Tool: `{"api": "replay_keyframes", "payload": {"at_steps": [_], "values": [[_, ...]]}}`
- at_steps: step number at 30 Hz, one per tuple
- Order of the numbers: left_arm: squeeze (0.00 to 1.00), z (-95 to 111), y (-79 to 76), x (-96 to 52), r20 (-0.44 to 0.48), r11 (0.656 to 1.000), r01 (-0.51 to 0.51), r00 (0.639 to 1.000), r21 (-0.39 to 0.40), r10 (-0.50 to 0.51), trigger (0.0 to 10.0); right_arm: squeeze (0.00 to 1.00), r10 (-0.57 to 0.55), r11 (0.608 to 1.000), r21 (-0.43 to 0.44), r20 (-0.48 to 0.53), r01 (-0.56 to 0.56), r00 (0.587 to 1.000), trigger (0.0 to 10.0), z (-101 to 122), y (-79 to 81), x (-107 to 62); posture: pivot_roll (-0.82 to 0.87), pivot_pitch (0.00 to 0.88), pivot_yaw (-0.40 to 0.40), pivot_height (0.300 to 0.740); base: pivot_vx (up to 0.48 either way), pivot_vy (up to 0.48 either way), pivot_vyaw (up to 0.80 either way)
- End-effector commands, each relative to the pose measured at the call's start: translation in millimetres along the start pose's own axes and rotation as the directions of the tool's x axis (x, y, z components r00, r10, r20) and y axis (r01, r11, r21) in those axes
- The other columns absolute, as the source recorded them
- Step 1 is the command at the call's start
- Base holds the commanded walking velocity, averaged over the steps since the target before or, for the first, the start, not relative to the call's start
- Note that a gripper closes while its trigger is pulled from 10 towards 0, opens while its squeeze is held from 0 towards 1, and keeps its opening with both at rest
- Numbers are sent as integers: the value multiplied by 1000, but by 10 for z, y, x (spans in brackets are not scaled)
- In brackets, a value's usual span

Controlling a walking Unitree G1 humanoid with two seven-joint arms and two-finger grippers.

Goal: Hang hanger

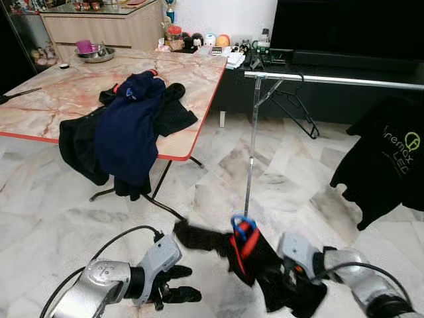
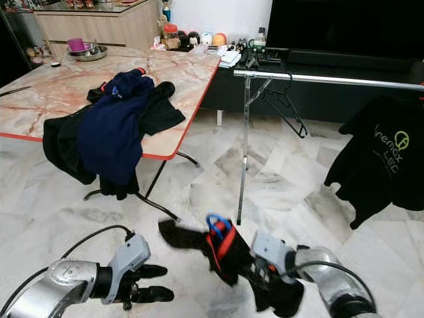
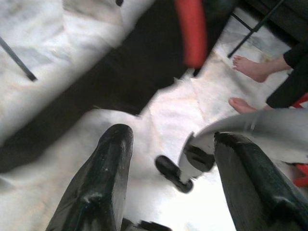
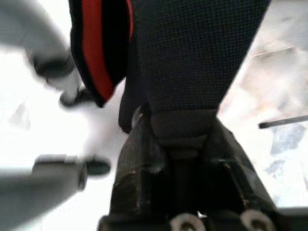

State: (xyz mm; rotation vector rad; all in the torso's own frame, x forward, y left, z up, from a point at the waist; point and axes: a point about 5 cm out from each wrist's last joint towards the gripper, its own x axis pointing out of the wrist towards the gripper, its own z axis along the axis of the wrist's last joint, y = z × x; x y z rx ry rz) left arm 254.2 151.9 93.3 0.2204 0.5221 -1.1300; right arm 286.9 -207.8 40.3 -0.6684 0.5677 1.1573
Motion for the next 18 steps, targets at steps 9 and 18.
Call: {"api": "replay_keyframes", "payload": {"at_steps": [9,18], "values": [[1000,43,25,161,9,999,28,1000,31,-28,10000,0,130,989,-82,114,-121,985,0,161,84,70,122,55,-34,740,0,0,0],[1000,-30,23,257,-26,998,48,999,49,-46,10000,0,190,978,-114,153,-173,970,0,232,125,96,119,60,-37,740,0,0,0]]}}
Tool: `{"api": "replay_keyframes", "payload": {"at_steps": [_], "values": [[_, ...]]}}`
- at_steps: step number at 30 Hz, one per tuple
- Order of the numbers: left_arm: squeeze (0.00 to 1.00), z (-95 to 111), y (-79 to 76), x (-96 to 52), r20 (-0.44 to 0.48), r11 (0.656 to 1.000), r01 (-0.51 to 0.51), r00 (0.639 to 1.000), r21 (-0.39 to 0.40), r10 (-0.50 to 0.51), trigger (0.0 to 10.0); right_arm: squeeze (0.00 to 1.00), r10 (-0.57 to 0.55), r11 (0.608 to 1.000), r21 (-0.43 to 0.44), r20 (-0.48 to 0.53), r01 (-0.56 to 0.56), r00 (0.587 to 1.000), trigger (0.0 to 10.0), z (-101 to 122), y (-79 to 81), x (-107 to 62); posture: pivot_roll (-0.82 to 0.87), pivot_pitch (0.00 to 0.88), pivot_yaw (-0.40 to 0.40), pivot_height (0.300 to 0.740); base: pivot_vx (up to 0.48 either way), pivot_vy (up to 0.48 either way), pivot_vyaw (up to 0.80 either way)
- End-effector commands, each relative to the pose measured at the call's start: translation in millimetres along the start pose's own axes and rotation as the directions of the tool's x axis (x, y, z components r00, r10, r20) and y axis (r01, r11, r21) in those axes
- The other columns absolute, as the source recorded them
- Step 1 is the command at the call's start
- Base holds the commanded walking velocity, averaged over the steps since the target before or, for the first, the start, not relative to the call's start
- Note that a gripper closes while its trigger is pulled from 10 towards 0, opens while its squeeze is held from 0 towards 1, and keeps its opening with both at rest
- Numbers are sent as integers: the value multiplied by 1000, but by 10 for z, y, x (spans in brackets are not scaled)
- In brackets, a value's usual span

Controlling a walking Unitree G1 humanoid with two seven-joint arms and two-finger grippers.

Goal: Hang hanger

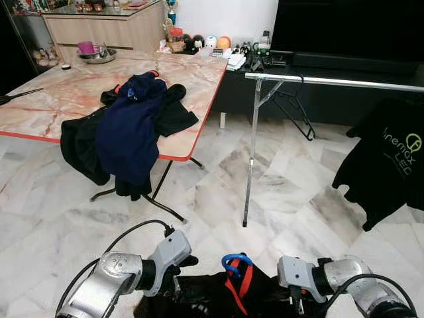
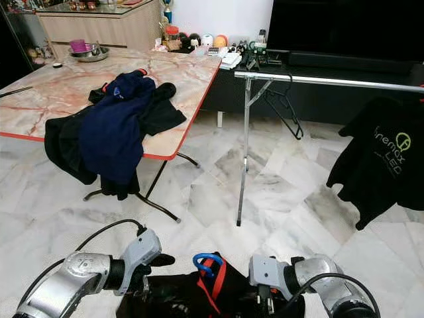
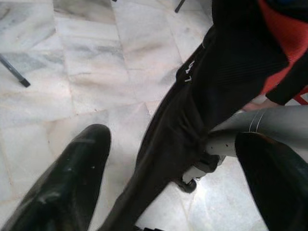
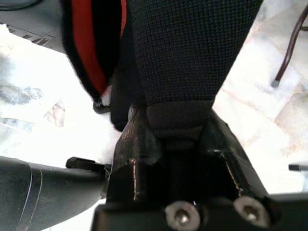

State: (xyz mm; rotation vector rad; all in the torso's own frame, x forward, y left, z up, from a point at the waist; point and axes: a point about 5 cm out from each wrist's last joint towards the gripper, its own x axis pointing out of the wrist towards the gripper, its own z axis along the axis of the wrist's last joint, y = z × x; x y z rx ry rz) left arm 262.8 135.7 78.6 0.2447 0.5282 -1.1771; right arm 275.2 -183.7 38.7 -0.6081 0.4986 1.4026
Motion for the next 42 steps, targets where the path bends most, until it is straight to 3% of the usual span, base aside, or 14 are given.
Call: {"api": "replay_keyframes", "payload": {"at_steps": [1,2,3,14,27,39,40,41,42], "values": [[482,-7,13,48,-11,1000,0,1000,26,0,10000,0,-9,999,-36,49,10,999,0,83,-45,-31,119,62,-37,740,0,0,0],[149,-10,14,56,-13,1000,2,1000,29,-2,10000,0,-6,999,-36,51,8,999,0,86,-44,-29,119,62,-37,740,0,0,0],[0,-15,11,64,-15,1000,6,1000,29,-6,10000,0,-4,999,-37,55,6,998,0,91,-44,-25,118,63,-37,740,0,0,0],[0,-3,12,145,-3,999,31,1000,27,-31,10000,0,29,998,-58,127,-22,991,0,259,-85,75,120,63,-38,740,0,0,0],[0,10,19,183,11,999,44,999,17,-44,10000,0,42,996,-79,136,-31,990,0,326,-103,130,121,63,-44,740,0,0,0],[0,4,-15,209,21,993,121,992,-5,-121,10000,0,-9,995,-99,128,22,992,0,373,-157,177,119,63,-46,740,0,0,0],[0,2,-15,210,21,993,122,992,-6,-122,9412,0,-11,995,-100,132,24,991,0,378,-159,180,120,63,-46,740,0,0,0],[0,1,-13,211,22,993,122,992,-6,-121,7608,0,-14,995,-99,136,27,991,0,385,-162,183,120,63,-46,740,0,0,0],[0,0,-12,212,22,993,122,992,-6,-122,7608,0,-16,995,-98,139,30,990,0,388,-164,185,120,63,-46,740,0,0,0]]}}
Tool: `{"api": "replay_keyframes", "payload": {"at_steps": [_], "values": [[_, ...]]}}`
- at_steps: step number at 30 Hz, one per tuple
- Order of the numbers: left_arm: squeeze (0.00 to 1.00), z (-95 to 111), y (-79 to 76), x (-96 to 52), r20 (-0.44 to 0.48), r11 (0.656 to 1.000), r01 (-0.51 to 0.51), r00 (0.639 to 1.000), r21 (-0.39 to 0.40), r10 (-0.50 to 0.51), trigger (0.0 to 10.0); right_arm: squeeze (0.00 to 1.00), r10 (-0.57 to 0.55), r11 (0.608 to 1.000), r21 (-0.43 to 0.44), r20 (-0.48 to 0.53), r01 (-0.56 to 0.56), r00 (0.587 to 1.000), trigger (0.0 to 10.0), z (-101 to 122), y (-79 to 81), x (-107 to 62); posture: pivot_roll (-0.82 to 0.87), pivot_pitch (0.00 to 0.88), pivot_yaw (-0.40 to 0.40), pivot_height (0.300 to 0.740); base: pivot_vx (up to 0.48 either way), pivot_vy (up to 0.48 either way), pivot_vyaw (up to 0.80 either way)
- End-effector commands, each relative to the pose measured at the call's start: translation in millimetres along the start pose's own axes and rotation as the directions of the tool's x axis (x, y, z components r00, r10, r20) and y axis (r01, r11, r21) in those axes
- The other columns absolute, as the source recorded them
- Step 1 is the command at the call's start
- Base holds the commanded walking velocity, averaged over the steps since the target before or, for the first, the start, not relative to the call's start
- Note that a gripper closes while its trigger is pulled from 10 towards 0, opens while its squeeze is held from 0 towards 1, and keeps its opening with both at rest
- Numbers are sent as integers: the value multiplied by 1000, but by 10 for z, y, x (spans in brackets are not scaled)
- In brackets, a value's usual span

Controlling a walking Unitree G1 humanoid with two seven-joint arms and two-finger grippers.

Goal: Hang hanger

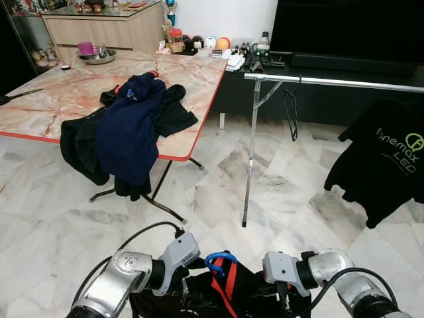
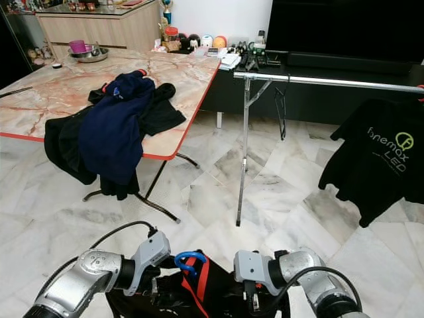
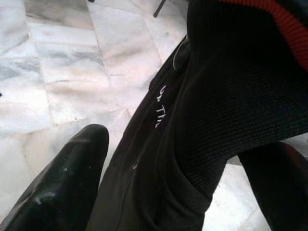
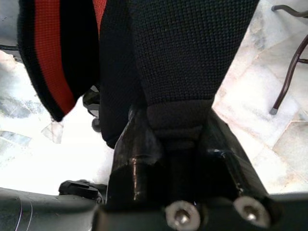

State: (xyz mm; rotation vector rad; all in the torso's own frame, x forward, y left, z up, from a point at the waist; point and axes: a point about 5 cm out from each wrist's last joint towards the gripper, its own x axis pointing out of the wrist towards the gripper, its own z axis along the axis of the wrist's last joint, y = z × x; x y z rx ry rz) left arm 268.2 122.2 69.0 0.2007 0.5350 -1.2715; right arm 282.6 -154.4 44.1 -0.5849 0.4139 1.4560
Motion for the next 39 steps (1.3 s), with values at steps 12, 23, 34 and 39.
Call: {"api": "replay_keyframes", "payload": {"at_steps": [12,23,34,39], "values": [[0,0,-9,46,10,1000,26,1000,-13,-26,0,0,-67,996,-58,83,72,994,0,204,-151,25,121,62,-45,740,0,0,0],[0,-11,-1,50,9,999,27,1000,-18,-27,0,0,-81,995,-59,87,87,993,0,218,-170,29,123,57,-44,740,0,0,0],[0,-21,1,53,4,999,30,1000,-12,-30,0,0,-88,994,-55,87,93,992,0,218,-178,36,124,41,-40,740,0,0,0],[0,-26,4,53,4,1000,28,1000,-11,-28,0,0,-93,994,-52,90,98,992,0,218,-178,40,125,33,-37,740,0,0,0]]}}
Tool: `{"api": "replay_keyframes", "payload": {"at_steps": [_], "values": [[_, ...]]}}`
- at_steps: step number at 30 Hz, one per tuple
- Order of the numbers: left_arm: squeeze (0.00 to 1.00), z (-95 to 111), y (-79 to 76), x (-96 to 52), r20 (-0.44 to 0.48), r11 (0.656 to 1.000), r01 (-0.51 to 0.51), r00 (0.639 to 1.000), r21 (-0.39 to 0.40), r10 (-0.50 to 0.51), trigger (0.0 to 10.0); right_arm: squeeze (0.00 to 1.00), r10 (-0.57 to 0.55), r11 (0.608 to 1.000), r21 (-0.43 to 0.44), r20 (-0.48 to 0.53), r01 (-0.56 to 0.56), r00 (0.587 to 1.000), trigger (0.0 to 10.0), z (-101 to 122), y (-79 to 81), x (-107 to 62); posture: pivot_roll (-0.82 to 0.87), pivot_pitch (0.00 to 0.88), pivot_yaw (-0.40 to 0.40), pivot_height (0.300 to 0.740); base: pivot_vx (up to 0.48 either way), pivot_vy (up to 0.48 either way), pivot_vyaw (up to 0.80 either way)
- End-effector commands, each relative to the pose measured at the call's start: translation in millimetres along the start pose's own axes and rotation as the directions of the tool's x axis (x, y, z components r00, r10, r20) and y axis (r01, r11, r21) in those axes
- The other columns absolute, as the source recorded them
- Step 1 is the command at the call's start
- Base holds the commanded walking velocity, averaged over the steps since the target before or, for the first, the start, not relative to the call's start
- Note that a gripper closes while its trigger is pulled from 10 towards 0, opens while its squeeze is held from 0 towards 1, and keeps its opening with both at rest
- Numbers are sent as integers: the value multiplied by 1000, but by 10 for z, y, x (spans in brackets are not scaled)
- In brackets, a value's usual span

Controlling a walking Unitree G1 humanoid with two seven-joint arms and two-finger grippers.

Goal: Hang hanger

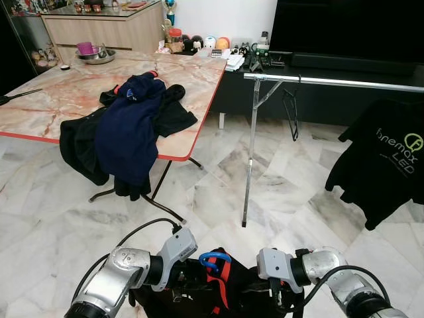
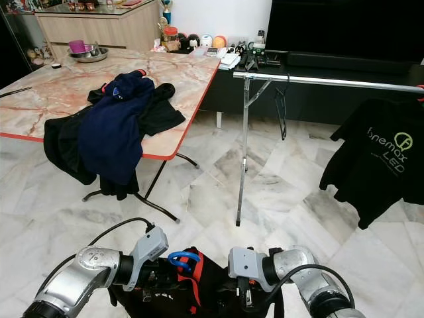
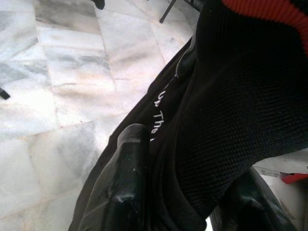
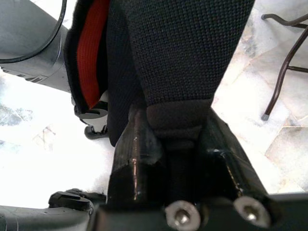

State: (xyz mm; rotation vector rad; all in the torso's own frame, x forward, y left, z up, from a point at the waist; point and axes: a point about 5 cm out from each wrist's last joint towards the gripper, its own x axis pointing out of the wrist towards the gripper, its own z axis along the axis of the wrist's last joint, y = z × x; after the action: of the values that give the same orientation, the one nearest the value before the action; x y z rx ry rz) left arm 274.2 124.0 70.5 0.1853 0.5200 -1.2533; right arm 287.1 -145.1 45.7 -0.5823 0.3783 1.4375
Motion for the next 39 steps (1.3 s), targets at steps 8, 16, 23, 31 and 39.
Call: {"api": "replay_keyframes", "payload": {"at_steps": [8,16,23,31,39], "values": [[0,-55,-53,62,-19,999,46,999,-2,-46,0,0,-69,997,-38,67,71,995,0,146,-131,-13,126,26,-37,740,0,0,0],[0,-63,-51,61,-16,999,42,999,-6,-43,0,0,-108,994,-3,53,108,993,10000,111,-145,-12,131,21,-38,740,0,0,0],[0,-57,-27,61,15,999,10,1000,-36,-10,0,0,-139,990,6,60,139,989,10000,111,-175,-41,135,22,-46,740,0,0,0],[0,-128,-10,36,11,998,-20,1000,-53,21,0,1000,-142,990,35,54,140,988,10000,92,-207,-108,129,24,-46,740,0,0,0],[0,-219,37,7,-31,996,-79,997,-47,77,0,1000,-74,995,65,32,72,997,10000,31,-166,-172,128,29,-47,740,0,0,0]]}}
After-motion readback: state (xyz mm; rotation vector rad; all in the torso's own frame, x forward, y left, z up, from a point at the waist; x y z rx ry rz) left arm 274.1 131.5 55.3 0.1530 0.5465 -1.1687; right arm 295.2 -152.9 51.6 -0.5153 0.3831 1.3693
